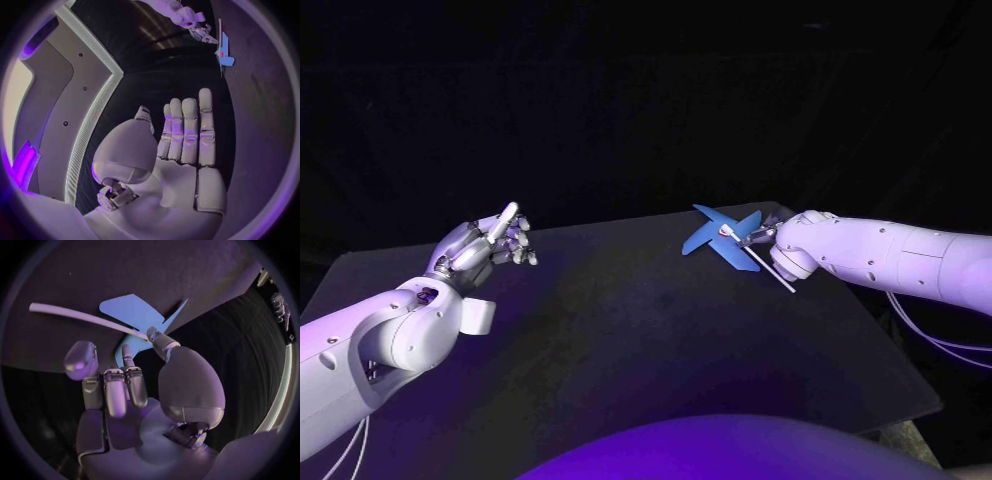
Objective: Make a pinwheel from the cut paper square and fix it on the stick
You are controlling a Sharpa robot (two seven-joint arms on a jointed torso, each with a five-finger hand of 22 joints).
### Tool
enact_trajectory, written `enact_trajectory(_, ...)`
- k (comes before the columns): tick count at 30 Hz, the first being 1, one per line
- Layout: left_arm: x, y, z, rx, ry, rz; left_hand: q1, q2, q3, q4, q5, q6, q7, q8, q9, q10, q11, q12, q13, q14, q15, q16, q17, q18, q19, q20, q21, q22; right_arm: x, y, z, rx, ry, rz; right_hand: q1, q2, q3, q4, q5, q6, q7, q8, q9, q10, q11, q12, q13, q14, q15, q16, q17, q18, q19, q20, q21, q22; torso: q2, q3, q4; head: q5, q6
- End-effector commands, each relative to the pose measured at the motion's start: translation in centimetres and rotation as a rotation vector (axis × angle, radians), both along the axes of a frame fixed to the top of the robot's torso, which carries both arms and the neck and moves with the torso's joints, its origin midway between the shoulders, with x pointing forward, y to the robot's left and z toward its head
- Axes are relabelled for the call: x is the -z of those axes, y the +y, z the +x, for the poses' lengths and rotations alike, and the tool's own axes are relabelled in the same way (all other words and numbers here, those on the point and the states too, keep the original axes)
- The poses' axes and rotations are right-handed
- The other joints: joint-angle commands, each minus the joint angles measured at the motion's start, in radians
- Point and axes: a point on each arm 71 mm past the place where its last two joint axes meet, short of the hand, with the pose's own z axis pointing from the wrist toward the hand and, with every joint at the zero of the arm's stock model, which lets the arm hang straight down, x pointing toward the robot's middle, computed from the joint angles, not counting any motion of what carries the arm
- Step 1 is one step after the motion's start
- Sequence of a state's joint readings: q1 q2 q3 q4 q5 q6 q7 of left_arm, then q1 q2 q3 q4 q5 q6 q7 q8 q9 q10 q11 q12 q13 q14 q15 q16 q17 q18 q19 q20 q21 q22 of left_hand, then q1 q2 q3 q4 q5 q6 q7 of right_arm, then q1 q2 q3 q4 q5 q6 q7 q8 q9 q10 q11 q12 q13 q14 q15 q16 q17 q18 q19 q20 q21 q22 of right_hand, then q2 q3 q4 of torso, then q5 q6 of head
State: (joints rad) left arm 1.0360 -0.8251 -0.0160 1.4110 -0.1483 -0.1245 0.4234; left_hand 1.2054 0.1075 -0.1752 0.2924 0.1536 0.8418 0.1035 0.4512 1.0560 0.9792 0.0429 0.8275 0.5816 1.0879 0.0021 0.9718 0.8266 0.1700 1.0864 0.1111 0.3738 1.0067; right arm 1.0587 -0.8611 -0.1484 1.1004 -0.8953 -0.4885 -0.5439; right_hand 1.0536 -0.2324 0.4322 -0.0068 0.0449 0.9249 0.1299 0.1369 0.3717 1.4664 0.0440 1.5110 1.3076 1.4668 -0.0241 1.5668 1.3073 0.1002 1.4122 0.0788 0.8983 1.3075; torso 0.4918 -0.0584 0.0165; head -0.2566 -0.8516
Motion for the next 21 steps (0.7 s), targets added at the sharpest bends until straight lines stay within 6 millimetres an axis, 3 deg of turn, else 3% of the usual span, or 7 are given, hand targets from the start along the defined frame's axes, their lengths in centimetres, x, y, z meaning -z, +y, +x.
enact_trajectory(1, -0.1, 0.0, 0.1, -0.003, 0.008, -0.013, 0.001, 0.011, -0.008, 0.000, -0.005, 0.000, 0.005, -0.006, -0.002, -0.005, 0.004, -0.006, -0.002, -0.006, -0.003, -0.004, -0.001, 0.012, 0.011, 0.001, -0.008, -0.002, 0.4, 0.2, -0.2, -0.018, 0.045, 0.004, 0.021, 0.002, -0.048, 0.016, 0.003, -0.025, 0.007, -0.002, -0.006, 0.071, 0.010, -0.009, 0.222, 0.104, 0.010, 0.004, 0.263, 0.009, -0.007, 0.004, -0.011, 0.107, 0.000, 0.0006, -0.0005, 0.000, 0.001)
enact_trajectory(6, 0.0, 0.1, 0.1, -0.004, 0.011, -0.012, 0.001, 0.012, -0.009, 0.000, -0.006, 0.000, 0.005, -0.006, -0.002, -0.005, 0.004, -0.006, -0.003, -0.005, -0.003, -0.004, -0.001, 0.012, 0.011, 0.001, -0.008, -0.003, 0.4, 0.2, -0.3, -0.027, 0.046, -0.004, 0.048, 0.012, -0.077, 0.038, 0.004, -0.027, 0.008, 0.011, -0.008, 0.070, 0.012, -0.008, 0.221, 0.104, 0.012, 0.004, 0.263, 0.011, -0.007, 0.009, -0.013, 0.107, 0.000, 0.0011, 0.0003, -0.003, 0.002)
enact_trajectory(9, 0.0, 0.1, 0.1, -0.005, 0.012, -0.012, 0.001, 0.012, -0.009, 0.000, -0.006, 0.000, 0.005, -0.006, -0.002, -0.005, 0.004, -0.006, -0.003, -0.005, -0.003, -0.004, -0.001, 0.012, 0.011, 0.001, -0.008, -0.003, 0.2, 0.2, -0.3, -0.031, 0.025, -0.015, 0.047, 0.000, -0.100, 0.052, 0.004, -0.032, 0.008, 0.015, -0.010, 0.069, 0.012, -0.010, 0.220, 0.104, 0.013, 0.004, 0.263, 0.012, -0.008, 0.010, -0.015, 0.107, 0.001, 0.0003, -0.0009, -0.005, 0.003)
enact_trajectory(13, 0.0, 0.2, 0.1, -0.008, 0.010, -0.011, 0.000, 0.013, -0.013, 0.000, -0.008, 0.001, 0.005, -0.006, -0.003, -0.004, 0.004, -0.005, -0.004, -0.005, -0.003, -0.006, -0.002, 0.012, 0.013, 0.001, -0.010, -0.004, -0.5, 0.3, -0.3, -0.052, -0.078, -0.032, 0.068, -0.008, -0.221, 0.140, 0.003, -0.047, 0.011, 0.030, -0.015, 0.068, 0.014, -0.009, 0.219, 0.104, 0.015, 0.004, 0.263, 0.012, -0.007, 0.012, -0.015, 0.107, 0.000, 0.0002, -0.0007, -0.003, 0.005)
enact_trajectory(16, 0.0, 0.3, 0.2, -0.014, 0.006, -0.010, 0.005, 0.017, -0.028, -0.002, -0.011, -0.007, 0.008, -0.012, -0.010, -0.011, 0.007, -0.009, -0.013, -0.017, -0.001, -0.023, -0.014, 0.011, 0.013, 0.003, -0.020, -0.012, -1.4, 0.7, -0.3, -0.091, -0.207, -0.014, 0.103, -0.006, -0.239, 0.202, 0.004, -0.049, 0.010, 0.044, -0.017, 0.070, 0.014, -0.006, 0.220, 0.104, 0.014, 0.004, 0.263, 0.012, -0.007, 0.012, -0.015, 0.108, -0.001, 0.0002, 0.0002, 0.001, 0.010)
enact_trajectory(18, 0.1, 0.4, 0.3, -0.021, 0.001, -0.008, 0.028, 0.026, -0.063, -0.004, -0.018, -0.027, 0.024, -0.047, -0.058, -0.036, 0.023, -0.047, -0.048, -0.051, 0.013, -0.063, -0.024, 0.007, -0.002, 0.015, -0.057, -0.036, -2.0, 1.0, -0.4, -0.119, -0.289, 0.015, 0.129, 0.000, -0.238, 0.234, 0.004, -0.052, 0.010, 0.052, -0.019, 0.069, 0.014, -0.007, 0.219, 0.104, 0.014, 0.004, 0.263, 0.013, -0.008, 0.012, -0.020, 0.107, -0.002, -0.0008, 0.0002, 0.006, 0.012)
enact_trajectory(21, 0.1, 0.7, 0.6, -0.041, -0.009, -0.002, 0.080, 0.044, -0.123, -0.003, -0.038, -0.070, 0.064, -0.120, -0.171, -0.089, 0.067, -0.162, -0.141, -0.158, 0.060, -0.195, -0.092, 0.003, -0.064, 0.051, -0.164, -0.113, -3.1, 1.9, -0.4, -0.176, -0.430, 0.087, 0.157, 0.018, -0.225, 0.246, 0.005, -0.050, 0.009, 0.060, -0.019, 0.070, 0.013, -0.004, 0.220, 0.104, 0.014, 0.004, 0.263, 0.015, -0.013, 0.012, -0.034, 0.105, -0.005, -0.0017, 0.0006, 0.017, 0.021)
